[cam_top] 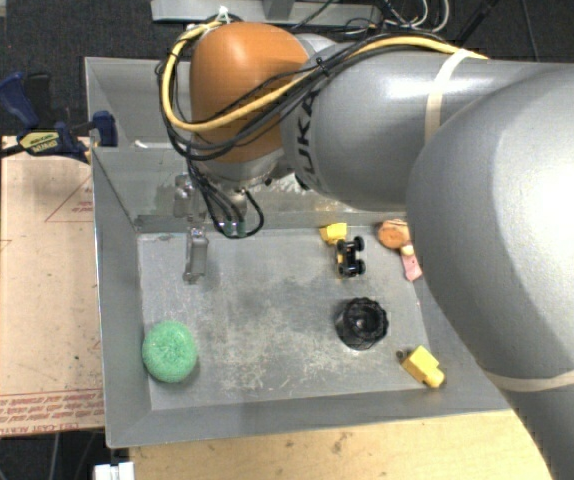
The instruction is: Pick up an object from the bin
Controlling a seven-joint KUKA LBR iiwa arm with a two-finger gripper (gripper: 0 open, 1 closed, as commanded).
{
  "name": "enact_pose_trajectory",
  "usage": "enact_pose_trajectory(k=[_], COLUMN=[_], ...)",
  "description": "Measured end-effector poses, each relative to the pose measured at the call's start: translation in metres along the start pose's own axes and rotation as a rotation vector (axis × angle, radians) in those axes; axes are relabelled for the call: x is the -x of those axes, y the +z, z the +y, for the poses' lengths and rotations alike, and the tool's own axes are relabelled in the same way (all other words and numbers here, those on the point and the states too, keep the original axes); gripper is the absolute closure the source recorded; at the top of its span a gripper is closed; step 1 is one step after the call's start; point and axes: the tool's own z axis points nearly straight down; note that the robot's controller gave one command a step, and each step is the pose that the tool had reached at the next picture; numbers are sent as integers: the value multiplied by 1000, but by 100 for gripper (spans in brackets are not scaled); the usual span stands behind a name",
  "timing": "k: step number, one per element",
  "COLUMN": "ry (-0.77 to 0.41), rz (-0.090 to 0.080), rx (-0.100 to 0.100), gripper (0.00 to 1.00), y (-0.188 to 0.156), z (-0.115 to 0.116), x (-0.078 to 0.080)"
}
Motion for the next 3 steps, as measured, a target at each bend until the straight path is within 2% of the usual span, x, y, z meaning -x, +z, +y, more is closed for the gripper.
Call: enact_pose_trajectory(k=[1,2,3], ry=[3,88,126], rz=[-7,-9,-8], rx=[1,3,2], gripper=[0,0,0], y=[-6,-1,2], z=[-1,-9,-14], x=[2,-13,-20])
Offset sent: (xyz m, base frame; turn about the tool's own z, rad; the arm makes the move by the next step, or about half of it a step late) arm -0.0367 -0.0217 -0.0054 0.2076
